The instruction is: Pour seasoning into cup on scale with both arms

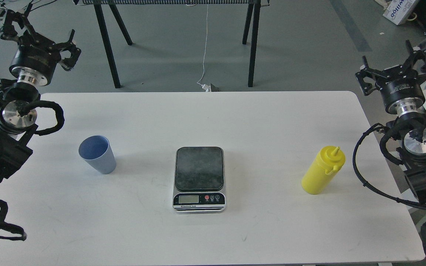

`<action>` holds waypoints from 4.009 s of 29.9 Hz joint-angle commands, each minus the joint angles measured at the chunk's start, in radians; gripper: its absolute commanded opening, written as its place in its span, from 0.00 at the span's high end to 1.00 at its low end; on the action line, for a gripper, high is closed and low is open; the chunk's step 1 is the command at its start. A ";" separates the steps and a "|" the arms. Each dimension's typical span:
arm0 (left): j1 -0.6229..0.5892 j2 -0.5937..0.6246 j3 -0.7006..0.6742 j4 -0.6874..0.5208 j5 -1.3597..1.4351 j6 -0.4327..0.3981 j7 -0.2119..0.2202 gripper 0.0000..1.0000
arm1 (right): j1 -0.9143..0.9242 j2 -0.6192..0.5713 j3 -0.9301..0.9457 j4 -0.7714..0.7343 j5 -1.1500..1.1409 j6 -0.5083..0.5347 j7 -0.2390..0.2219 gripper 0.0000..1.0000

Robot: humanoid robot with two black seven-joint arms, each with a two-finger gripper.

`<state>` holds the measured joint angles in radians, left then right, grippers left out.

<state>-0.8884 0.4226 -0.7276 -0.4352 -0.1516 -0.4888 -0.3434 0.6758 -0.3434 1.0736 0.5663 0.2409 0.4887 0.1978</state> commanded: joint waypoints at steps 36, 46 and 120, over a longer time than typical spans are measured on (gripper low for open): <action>0.419 0.558 0.042 -0.797 1.255 0.332 -0.126 0.06 | -0.377 -0.121 0.187 0.320 0.003 0.000 0.018 0.00; 0.416 0.542 0.180 -0.729 1.920 0.647 -0.121 0.12 | -0.377 -0.144 0.201 0.320 0.003 0.000 0.018 0.00; -0.006 0.088 0.448 -0.767 2.284 0.191 -0.058 0.83 | -0.398 -0.200 0.209 0.330 0.003 0.000 0.018 0.00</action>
<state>-0.8946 0.5108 -0.2792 -1.2042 2.1337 -0.2960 -0.4021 0.2777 -0.5429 1.2825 0.8960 0.2439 0.4887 0.2164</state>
